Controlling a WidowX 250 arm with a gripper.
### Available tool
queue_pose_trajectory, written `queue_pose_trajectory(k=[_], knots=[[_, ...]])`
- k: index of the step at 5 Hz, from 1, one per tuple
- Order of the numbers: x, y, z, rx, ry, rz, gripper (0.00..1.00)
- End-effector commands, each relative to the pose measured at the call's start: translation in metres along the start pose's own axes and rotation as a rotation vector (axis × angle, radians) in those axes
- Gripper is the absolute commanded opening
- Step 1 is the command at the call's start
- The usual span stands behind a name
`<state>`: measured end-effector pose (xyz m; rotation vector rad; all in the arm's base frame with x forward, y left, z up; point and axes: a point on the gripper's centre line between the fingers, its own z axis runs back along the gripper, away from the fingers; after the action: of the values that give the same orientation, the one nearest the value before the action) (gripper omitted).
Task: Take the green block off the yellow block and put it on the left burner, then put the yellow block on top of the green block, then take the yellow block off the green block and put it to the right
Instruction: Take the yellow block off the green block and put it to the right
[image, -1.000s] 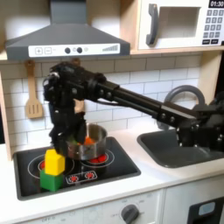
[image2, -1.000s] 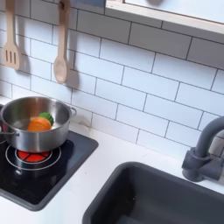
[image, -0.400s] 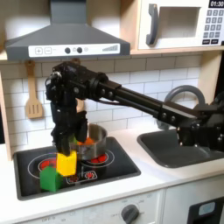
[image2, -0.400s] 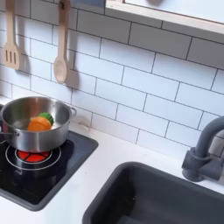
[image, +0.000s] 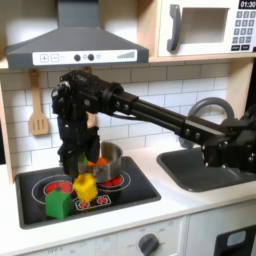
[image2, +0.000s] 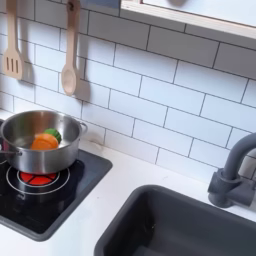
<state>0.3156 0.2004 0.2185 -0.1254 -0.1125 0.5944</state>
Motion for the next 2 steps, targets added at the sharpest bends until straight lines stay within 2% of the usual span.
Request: queue_pose_trajectory(k=[1,2], knots=[[0.0028,0.0008,0.0000,0.004,-0.011,0.008,1.00],[0.0003,-0.0005,-0.0017,0.005,-0.005,0.004,1.00]])
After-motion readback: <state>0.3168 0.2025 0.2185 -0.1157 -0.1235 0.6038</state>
